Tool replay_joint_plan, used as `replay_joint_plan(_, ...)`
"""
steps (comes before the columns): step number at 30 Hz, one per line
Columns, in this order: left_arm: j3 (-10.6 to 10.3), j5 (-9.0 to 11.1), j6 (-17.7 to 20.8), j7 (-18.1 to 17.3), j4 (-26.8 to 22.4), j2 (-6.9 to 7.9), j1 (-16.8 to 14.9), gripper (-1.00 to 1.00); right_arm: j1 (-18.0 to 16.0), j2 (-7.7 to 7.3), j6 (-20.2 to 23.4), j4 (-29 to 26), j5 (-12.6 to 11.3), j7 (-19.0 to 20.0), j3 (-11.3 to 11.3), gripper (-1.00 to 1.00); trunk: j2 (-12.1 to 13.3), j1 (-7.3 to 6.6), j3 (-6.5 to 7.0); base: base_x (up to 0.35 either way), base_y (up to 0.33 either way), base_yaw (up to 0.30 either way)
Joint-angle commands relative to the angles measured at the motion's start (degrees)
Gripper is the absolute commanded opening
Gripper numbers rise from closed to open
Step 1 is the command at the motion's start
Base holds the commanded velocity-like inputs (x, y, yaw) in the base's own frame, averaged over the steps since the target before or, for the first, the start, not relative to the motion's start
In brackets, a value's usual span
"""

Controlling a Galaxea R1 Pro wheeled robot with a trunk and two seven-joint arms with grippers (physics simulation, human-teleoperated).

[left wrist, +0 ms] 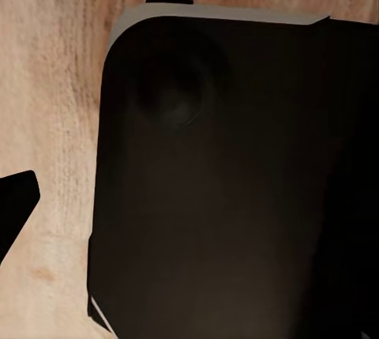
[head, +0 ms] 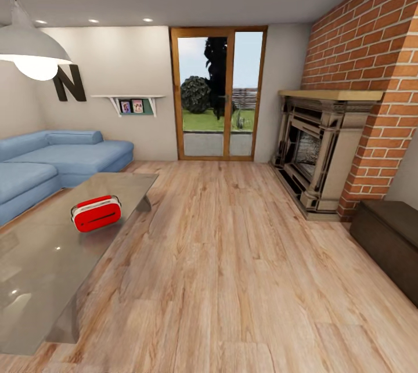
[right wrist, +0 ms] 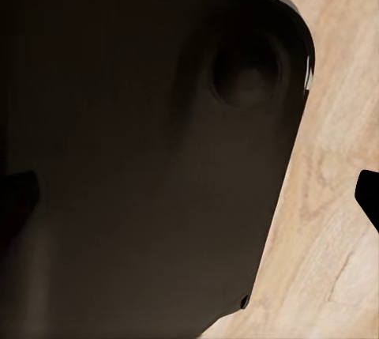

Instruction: Turn on the radio receiver that's on the table in the living room.

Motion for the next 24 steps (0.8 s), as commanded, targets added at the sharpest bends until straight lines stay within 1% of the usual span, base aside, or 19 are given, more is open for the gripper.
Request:
replay_joint_plan(1, 0.00, 0.00, -0.04, 0.01, 0.00, -0.01, 0.00, 1.00, 0.00, 0.04, 0.03, 0.00, -0.25, 0.02, 0.00, 1.00, 0.00, 0.00, 0.00, 0.000, 0.000, 0.000)
replay_joint_plan(4, 0.00, 0.00, -0.10, 0.01, 0.01, -0.02, 0.00, 1.00, 0.00, 0.13, -0.02, 0.04, -1.07, -0.05, 0.05, 1.00, 0.00, 0.00, 0.00, 0.000, 0.000, 0.000)
replay_joint_plan(8, 0.00, 0.00, -0.11, -0.02, 0.01, -0.05, 0.00, 1.00, 0.00, 0.38, -0.43, 0.10, -0.92, -0.19, 0.14, 1.00, 0.00, 0.00, 0.00, 0.000, 0.000, 0.060)
replay_joint_plan(24, 0.00, 0.00, -0.11, -0.07, 0.01, -0.02, 0.00, 1.00, 0.00, 0.56, -0.56, 0.09, -1.24, -0.13, 0.16, 1.00, 0.00, 0.00, 0.00, 0.000, 0.000, 0.269)
